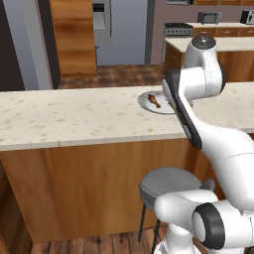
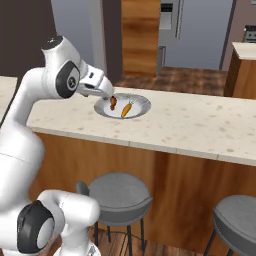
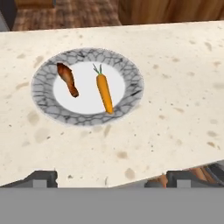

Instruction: Take the cheese, chicken drumstick, and carrot from the fridge and place them on the plate on the dining counter to create an appetizer plate.

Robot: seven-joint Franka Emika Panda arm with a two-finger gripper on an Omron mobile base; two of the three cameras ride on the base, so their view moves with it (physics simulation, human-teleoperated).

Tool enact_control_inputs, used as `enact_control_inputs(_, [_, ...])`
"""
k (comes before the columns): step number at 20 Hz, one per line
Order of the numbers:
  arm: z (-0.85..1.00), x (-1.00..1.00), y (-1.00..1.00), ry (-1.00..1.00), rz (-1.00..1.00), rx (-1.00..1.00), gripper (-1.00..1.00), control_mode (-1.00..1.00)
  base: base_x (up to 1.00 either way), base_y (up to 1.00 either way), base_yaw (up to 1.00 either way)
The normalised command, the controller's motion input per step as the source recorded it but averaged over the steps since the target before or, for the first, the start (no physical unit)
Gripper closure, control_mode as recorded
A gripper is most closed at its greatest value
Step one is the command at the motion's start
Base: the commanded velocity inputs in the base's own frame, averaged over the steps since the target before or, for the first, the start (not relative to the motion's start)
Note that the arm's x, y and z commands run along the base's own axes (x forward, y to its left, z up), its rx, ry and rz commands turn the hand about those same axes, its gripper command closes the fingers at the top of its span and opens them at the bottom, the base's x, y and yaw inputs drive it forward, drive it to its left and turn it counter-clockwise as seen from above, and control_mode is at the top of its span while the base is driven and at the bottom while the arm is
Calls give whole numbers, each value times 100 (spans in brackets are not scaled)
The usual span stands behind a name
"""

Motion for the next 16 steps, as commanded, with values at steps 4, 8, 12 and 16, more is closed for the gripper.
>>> enact_control_inputs(4, [3, -98, 4, -3, 2, 0, -100, -100, 0, 0, 0])
enact_control_inputs(8, [1, -73, 26, 0, 7, 0, -100, -100, 0, 0, 0])
enact_control_inputs(12, [-2, -15, 29, 1, 11, 1, -100, -100, 0, 0, 0])
enact_control_inputs(16, [0, 0, 37, 0, 11, 0, -100, -100, 0, 0, 0])
